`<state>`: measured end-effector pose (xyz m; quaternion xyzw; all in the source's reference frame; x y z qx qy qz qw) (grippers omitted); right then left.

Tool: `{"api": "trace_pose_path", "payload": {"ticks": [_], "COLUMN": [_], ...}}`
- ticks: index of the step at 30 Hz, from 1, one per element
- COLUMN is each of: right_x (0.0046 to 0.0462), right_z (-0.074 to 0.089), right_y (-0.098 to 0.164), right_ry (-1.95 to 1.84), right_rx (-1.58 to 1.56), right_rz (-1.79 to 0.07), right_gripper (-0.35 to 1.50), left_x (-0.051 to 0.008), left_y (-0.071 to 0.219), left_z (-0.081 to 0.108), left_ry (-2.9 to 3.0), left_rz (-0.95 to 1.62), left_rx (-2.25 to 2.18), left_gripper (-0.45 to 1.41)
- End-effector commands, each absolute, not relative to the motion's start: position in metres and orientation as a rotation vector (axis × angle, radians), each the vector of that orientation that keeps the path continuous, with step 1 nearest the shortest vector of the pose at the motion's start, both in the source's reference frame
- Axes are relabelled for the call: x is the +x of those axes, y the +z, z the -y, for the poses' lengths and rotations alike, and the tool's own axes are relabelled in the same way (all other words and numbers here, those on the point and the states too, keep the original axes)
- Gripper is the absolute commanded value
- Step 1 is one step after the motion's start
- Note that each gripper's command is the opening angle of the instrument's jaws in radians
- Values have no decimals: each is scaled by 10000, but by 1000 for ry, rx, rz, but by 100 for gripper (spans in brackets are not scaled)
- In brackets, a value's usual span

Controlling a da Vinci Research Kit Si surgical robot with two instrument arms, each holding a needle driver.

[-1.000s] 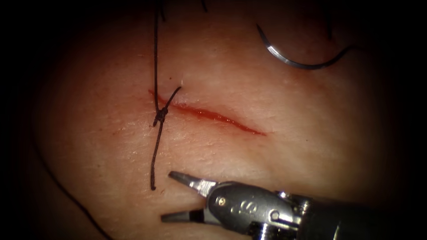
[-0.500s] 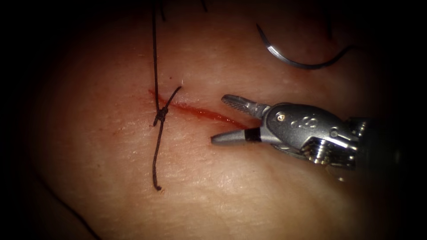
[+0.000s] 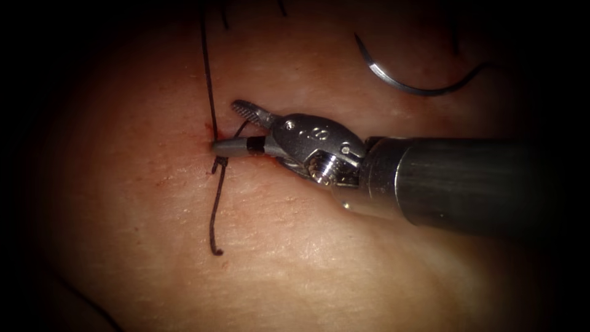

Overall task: Wound Closure
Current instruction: Use the left grasper to pull the long end of the thread taut, then use the right gripper to cut the long end of the thread

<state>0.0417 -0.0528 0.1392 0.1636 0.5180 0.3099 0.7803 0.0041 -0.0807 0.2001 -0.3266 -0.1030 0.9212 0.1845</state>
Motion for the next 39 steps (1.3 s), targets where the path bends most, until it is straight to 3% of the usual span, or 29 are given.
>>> {"api": "trace_pose_path", "payload": {"ticks": [1,11,39], "right_x": [424,423,471], "right_z": [530,529,528], "right_y": [1394,1368,1398], "right_ry": [660,652,636], "right_rx": [366,390,376], "right_rz": [-1127,-1144,-1164], "right_gripper": [146,143,135], "left_x": [37,37,15], "left_y": [2006,2000,1980], "left_z": [810,812,829], "left_ry": [2597,2598,2605], "left_rz": [294,296,300], "left_rx": [-921,-920,-947], "left_gripper": [-45,-45,-45]}}
